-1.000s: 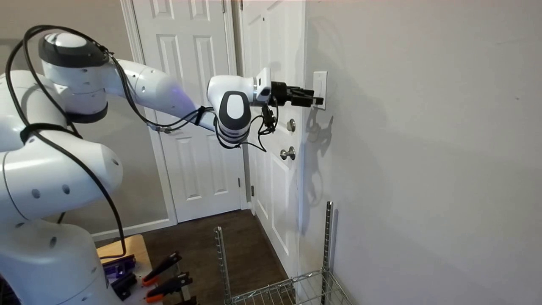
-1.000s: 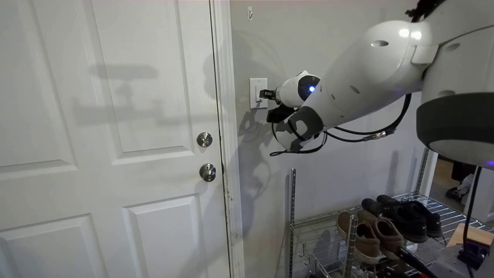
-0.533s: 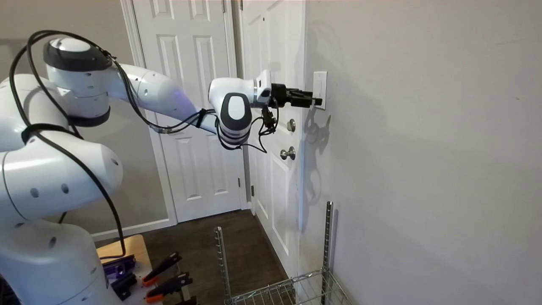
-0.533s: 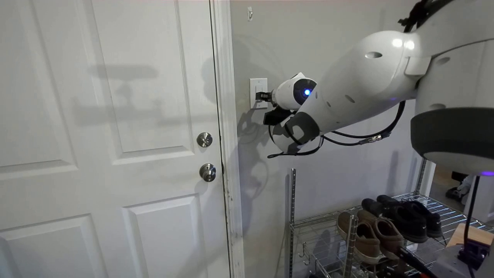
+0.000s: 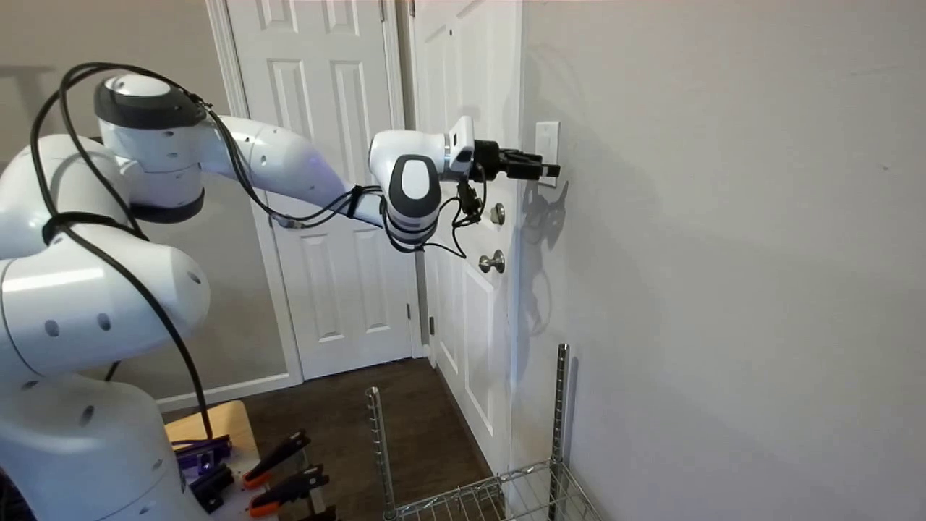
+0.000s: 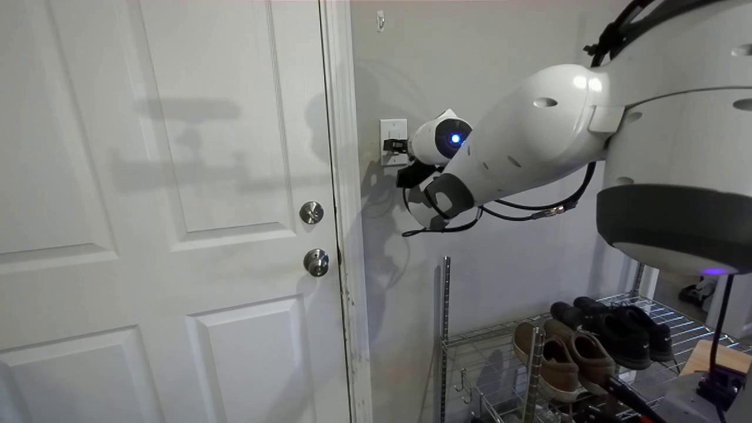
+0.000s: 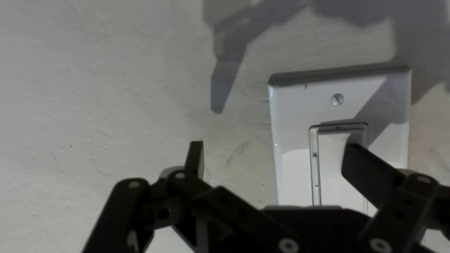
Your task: Flip the switch to turn off the light
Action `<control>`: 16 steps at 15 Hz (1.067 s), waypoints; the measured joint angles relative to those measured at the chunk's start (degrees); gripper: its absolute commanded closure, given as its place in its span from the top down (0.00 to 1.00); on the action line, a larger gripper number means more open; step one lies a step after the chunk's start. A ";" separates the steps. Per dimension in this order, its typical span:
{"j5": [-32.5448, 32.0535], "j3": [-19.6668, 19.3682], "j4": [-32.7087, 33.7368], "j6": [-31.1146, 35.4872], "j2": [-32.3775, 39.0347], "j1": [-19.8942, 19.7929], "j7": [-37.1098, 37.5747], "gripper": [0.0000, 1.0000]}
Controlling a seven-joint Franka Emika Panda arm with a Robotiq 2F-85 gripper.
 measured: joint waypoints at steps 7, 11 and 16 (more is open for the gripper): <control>0.07 0.05 3.11 -3.54 -1.97 -2.72 3.55 1.00; 0.07 0.20 3.48 -4.01 -2.58 -3.66 5.08 1.00; 0.07 0.06 3.18 -4.01 -2.75 -3.37 5.13 1.00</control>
